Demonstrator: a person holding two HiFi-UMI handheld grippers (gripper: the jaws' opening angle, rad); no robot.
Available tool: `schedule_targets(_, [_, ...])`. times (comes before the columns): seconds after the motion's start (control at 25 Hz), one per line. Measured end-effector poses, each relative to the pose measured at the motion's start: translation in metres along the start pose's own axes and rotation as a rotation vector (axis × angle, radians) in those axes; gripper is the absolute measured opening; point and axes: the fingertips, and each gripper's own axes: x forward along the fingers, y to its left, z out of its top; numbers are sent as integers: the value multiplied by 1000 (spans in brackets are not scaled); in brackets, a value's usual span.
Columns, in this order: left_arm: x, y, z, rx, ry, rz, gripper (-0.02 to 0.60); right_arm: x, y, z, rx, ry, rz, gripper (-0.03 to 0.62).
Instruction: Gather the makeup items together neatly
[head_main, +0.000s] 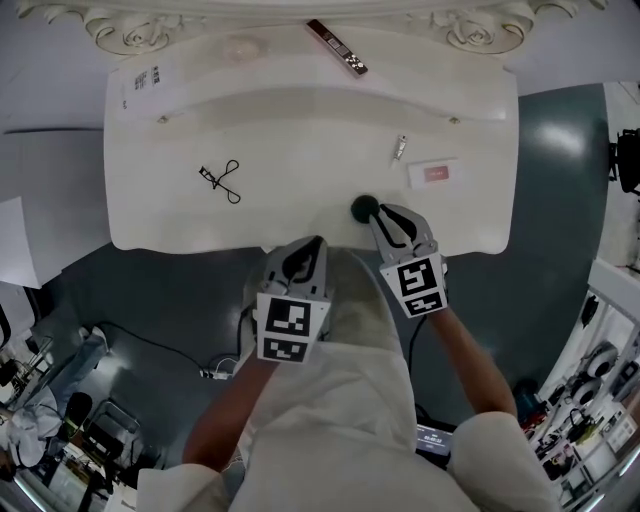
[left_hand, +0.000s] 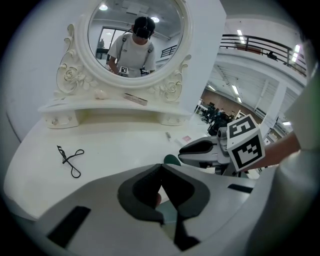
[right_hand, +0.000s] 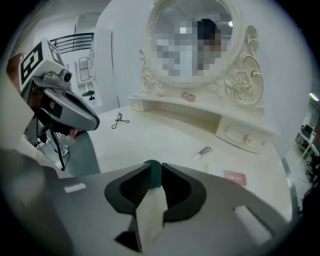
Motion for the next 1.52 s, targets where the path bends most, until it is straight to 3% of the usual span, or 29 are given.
schedule_targets(0.32, [2, -8, 6, 37, 5, -16, 9, -17, -14, -5, 47, -20, -63, 8])
schedule_targets(0.56, [4, -17, 14, 65, 9, -31, 9, -30, -25, -3, 58, -33, -91, 2])
schedule_targets(1.12, [12, -41, 33, 111, 7, -82, 9, -50, -43, 5, 81, -42, -98, 3])
schedule_targets(1.52, [20, -52, 46, 129, 10, -106, 9, -53, -59, 7, 1, 0, -49, 5])
